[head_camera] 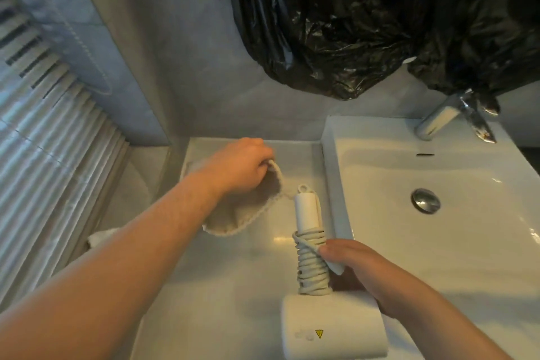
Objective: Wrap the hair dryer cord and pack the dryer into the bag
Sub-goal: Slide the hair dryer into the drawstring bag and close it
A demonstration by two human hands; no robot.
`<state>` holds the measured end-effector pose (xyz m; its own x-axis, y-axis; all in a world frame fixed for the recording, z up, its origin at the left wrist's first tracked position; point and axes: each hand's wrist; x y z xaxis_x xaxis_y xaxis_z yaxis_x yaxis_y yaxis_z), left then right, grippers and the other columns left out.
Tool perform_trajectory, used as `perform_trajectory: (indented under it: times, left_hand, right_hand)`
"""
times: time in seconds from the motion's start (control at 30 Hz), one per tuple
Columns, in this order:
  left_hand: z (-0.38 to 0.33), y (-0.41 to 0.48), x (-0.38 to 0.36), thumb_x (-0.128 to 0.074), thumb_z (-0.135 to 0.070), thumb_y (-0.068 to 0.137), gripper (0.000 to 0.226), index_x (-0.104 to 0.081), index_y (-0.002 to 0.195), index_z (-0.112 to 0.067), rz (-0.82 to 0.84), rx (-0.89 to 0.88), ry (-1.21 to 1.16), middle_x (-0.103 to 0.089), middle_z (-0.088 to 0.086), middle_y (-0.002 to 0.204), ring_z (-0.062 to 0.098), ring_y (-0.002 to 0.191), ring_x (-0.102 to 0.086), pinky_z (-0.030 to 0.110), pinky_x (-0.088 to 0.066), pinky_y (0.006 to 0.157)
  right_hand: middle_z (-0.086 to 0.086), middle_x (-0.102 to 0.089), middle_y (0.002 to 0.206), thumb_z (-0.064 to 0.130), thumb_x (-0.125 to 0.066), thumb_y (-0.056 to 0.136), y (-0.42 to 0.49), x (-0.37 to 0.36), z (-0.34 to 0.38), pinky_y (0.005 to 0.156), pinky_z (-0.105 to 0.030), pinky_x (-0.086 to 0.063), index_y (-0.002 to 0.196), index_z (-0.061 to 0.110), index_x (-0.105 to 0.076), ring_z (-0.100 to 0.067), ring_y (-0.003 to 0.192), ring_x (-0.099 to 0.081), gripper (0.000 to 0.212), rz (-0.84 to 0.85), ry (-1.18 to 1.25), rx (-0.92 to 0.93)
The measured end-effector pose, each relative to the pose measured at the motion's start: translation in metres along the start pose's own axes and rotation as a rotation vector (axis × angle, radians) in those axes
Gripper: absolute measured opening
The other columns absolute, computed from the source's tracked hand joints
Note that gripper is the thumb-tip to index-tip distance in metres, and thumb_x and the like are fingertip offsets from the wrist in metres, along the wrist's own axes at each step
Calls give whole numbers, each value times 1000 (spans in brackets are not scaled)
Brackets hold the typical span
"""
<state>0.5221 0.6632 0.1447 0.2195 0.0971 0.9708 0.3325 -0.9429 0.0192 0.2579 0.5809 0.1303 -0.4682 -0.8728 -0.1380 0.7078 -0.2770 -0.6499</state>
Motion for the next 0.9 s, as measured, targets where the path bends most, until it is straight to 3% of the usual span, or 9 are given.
perform_trajectory:
  times: [0.13, 0.23, 0.3, 0.43, 0.53, 0.67, 0.77, 0.9]
  left_hand:
    - [0, -19, -48, -56, -21, 89, 24, -71, 108, -20, 127, 188, -106, -67, 3, 116, 24, 108, -60, 31, -47, 87]
    - [-1, -33, -71, -60, -22, 87, 22, -72, 105, -20, 164, 296, -203, -70, 3, 110, 24, 103, -63, 29, -49, 83]
    - [-2, -38, -82, -60, -19, 84, 23, -74, 102, -20, 147, 375, -278, -72, 4, 108, 24, 102, -64, 30, -51, 84]
    - [-9, -44, -89, -59, -21, 84, 28, -72, 109, -24, 165, 395, -316, -70, -1, 113, 21, 104, -64, 33, -52, 89]
    - [-13, -53, -91, -57, -21, 86, 34, -70, 117, -23, 173, 372, -304, -68, -2, 119, 19, 107, -62, 33, -51, 91]
    - [-14, -72, -93, -59, -21, 88, 38, -67, 124, -20, 230, 340, -283, -65, 0, 124, 19, 110, -60, 30, -47, 92]
    - [-15, -88, -98, -62, -20, 86, 38, -68, 123, -19, 234, 338, -327, -67, 0, 121, 17, 109, -61, 32, -49, 95]
    - [-13, -127, -114, -69, -14, 85, 32, -70, 117, -12, 76, 500, -627, -62, -4, 105, 11, 101, -61, 26, -47, 96]
  right_hand:
    - [-5, -77, 79, 27, -74, 75, 13, -15, -24, 81, -37, -55, 71, 22, -81, -22, 78, -70, 9, 11, -58, -101]
    - [-5, -74, 78, 30, -71, 76, 18, -25, -42, 74, -32, -54, 72, 19, -79, -20, 72, -68, 14, 46, -132, -151]
    - [-3, -73, 79, 37, -67, 71, 19, -34, -51, 72, -29, -53, 84, 17, -75, -18, 68, -65, 25, 112, -192, -199]
    - [-7, -73, 90, 49, -68, 68, 30, -47, -70, 85, -36, -53, 98, 17, -71, -21, 77, -65, 44, 171, -307, -271]
    - [-16, -73, 107, 46, -62, 84, 42, -57, -75, 97, -44, -50, 102, 17, -69, -27, 91, -67, 34, 153, -324, -289]
    - [-15, -71, 112, 43, -55, 92, 60, -69, -76, 93, -40, -54, 109, 17, -64, -30, 103, -69, 32, 110, -249, -316]
    - [-16, -71, 113, 40, -55, 94, 70, -73, -74, 88, -39, -55, 108, 17, -61, -30, 101, -70, 28, 80, -172, -303]
    - [-19, -70, 109, 35, -57, 95, 81, -71, -77, 89, -40, -54, 107, 14, -63, -29, 90, -67, 25, 42, -100, -272]
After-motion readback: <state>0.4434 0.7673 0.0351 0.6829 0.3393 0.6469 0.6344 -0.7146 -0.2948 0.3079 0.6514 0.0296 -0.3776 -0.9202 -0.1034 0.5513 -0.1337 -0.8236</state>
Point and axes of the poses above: each hand's wrist, its own y-axis towards the middle knuckle, its own x-axis out of the back of the hand, z = x × y
